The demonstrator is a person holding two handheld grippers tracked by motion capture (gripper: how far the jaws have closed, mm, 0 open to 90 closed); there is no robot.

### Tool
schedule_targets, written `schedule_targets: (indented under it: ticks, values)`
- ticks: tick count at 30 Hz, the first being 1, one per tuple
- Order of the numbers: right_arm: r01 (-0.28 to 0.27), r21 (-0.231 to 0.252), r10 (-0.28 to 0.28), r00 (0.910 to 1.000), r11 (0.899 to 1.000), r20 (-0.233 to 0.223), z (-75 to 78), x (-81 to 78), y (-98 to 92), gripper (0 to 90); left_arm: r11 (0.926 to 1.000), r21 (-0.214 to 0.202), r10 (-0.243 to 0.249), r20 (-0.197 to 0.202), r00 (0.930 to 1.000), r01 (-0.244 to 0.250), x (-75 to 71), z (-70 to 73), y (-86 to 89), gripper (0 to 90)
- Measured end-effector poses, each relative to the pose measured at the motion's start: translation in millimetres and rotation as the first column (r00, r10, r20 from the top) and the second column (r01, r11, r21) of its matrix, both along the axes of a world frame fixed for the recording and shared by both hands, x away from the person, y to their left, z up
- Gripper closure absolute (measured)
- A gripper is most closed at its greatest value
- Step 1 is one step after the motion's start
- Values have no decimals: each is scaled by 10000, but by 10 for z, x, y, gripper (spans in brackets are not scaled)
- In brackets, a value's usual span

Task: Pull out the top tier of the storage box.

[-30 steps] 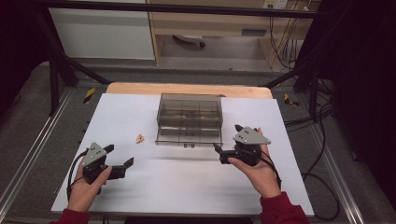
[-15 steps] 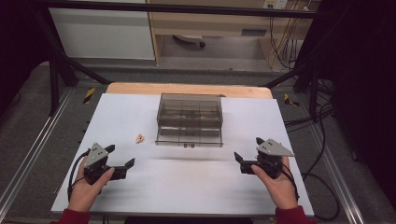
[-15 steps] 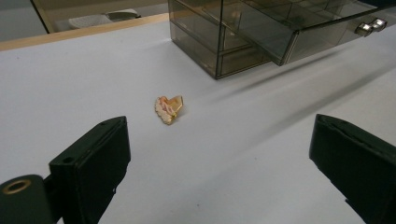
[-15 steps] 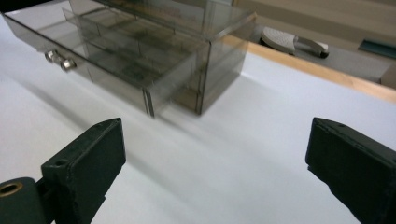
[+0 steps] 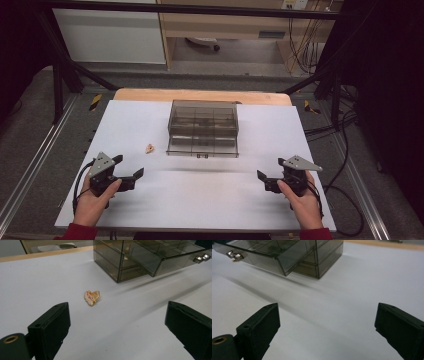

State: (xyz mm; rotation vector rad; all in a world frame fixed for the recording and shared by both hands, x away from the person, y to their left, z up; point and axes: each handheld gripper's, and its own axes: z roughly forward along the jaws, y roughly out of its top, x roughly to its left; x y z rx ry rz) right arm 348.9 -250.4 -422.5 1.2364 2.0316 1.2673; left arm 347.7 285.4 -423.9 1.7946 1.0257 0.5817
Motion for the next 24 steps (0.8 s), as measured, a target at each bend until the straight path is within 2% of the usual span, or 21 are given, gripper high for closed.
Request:
schedule_targets:
  ticks: [1,2,5,9,12,16,18,21,24]
  values:
    - [-12,138,14,9999,9999,-169,-24,-1,7,65,10000,-43,83,-39,10000,-84,0,-1,-1,65]
    - [7,24,-7,9998,10000,-221,-34,-8,20,64,9998,-79,182,-101,9998,-183,1,-3,-7,71]
    - [7,-175,-8,10000,9998,-85,-29,-18,63,57,9998,-44,216,-128,9997,-217,8,1,-20,82]
    - [-388,-949,394,9992,9947,42,-28,-23,127,59,9994,214,262,-216,9994,-257,21,2,-48,83]
    - [-479,-830,473,9988,9954,-85,-39,-32,135,57,9992,324,229,-233,9995,-222,8,5,-51,83]
    - [-641,-935,645,9979,9936,7,-28,-39,155,52,9992,293,271,-162,9995,-267,-4,10,-35,83]
    - [-615,-927,618,9981,9938,3,-25,-45,155,47,9988,362,329,-132,9994,-324,-5,13,-27,83]
    - [-305,-1193,330,9993,9924,197,-2,-58,124,46,9991,273,331,-95,9994,-329,-12,35,-23,102]
    - [-452,-1063,471,9988,9933,151,9,-61,114,45,9990,304,334,-104,9994,-330,5,26,-12,102]
